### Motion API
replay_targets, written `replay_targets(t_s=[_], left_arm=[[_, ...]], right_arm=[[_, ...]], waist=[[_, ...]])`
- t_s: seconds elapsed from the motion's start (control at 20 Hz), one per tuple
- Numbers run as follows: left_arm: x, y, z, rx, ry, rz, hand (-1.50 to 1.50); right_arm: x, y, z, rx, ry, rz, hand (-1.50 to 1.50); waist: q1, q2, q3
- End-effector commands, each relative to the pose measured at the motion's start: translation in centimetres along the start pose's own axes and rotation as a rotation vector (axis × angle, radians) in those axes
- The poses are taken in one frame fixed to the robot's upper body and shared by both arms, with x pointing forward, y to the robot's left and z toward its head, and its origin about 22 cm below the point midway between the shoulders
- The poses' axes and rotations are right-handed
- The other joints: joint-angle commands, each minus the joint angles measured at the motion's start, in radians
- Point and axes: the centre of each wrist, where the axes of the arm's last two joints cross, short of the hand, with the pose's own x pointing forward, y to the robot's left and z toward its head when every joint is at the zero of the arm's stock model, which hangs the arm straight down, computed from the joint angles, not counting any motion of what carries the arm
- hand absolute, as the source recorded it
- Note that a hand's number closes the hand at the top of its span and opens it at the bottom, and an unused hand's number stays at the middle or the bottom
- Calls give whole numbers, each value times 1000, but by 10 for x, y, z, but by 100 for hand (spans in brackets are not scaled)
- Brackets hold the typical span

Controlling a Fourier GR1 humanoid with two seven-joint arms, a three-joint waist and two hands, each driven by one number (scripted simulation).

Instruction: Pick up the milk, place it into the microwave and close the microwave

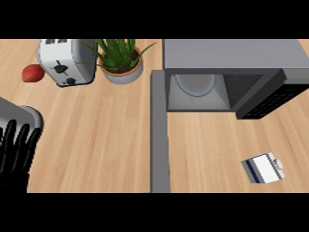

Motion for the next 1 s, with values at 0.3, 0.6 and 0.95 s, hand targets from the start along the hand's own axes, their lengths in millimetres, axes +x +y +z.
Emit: replay_targets(t_s=[0.3, 0.6, 0.95], left_arm=[[9, 4, 31, -11, -25, 7, -150], [-5, 9, 45, 0, -1, 8, -150], [2, 7, 60, -14, -8, 9, -150]], right_arm=[[-68, -17, -1, -51, 54, -28, -150], [-87, -10, 13, -136, 71, 13, -150], [-141, -26, 20, -201, 121, 62, -150]], waist=[[8, 1, 0], [4, 1, 0], [10, 1, 1]])
